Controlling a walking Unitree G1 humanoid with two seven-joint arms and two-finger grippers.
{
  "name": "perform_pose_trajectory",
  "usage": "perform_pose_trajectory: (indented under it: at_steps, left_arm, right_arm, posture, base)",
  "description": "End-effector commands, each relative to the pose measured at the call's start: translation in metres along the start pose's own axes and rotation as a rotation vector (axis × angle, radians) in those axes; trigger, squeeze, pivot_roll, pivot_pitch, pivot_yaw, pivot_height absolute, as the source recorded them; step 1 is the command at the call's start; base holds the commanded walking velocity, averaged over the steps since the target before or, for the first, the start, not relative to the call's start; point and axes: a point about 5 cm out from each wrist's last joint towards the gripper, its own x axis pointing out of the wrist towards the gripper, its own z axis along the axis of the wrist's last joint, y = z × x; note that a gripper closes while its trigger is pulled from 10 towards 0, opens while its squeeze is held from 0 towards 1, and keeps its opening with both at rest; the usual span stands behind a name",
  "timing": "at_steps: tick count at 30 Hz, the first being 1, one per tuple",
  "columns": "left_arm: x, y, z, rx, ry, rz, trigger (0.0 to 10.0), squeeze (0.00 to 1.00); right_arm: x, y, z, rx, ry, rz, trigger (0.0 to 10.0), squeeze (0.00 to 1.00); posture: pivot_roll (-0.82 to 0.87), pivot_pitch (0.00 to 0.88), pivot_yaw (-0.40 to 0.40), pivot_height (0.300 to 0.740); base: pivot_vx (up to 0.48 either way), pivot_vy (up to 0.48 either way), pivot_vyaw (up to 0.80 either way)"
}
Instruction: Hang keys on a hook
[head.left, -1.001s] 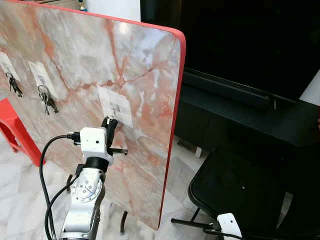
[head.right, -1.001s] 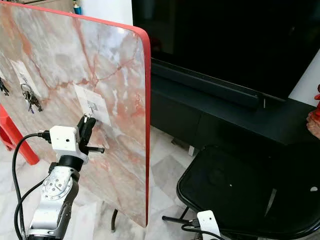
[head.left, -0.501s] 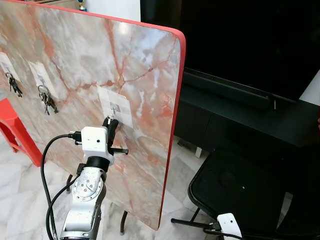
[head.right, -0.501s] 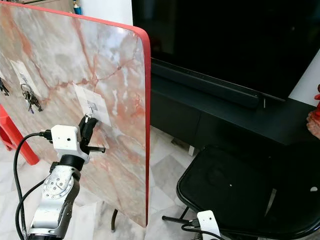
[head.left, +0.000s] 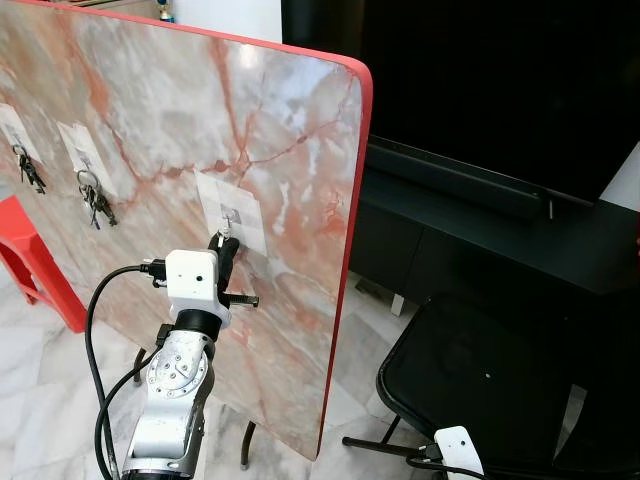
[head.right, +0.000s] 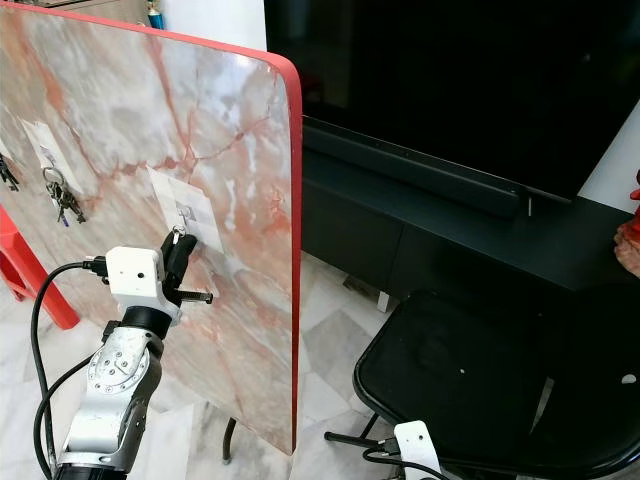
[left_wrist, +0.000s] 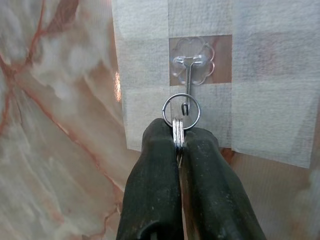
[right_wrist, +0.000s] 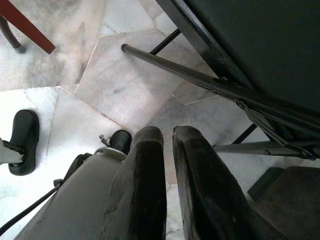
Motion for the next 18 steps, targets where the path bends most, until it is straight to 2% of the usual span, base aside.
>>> perform_pose_trajectory:
  at_steps: [1, 10, 18]
  left_arm:
    - [0.0038, -0.0058, 0.0049, -0.003, -0.013, -0.022, 10.0, 0.0]
    - [0.0022, -0.0106, -0.0016, 0.001, 0.034, -0.056, 10.0, 0.0]
    - [0.0009, -0.0122, -0.002, -0.005, 0.037, -0.066, 10.0, 0.0]
  right_arm:
    - [0.0, -0.001, 0.0006, 0.001, 0.003, -0.003, 10.0, 0.0]
    - [0.0, -0.0007, 0.0008, 0.004, 0.003, -0.003, 10.0, 0.0]
    - [0.0001, -0.0005, 0.0012, 0.006, 0.002, -0.004, 10.0, 0.0]
  posture:
    - [0.05, 0.0, -0.058, 0.74]
    - [0.05, 0.0, -0.058, 0.74]
    - [0.05, 0.0, -0.057, 0.74]
  base:
    - [0.0, 0.0, 0.0]
    - [0.0, 0.0, 0.0]
    - [0.0, 0.0, 0.0]
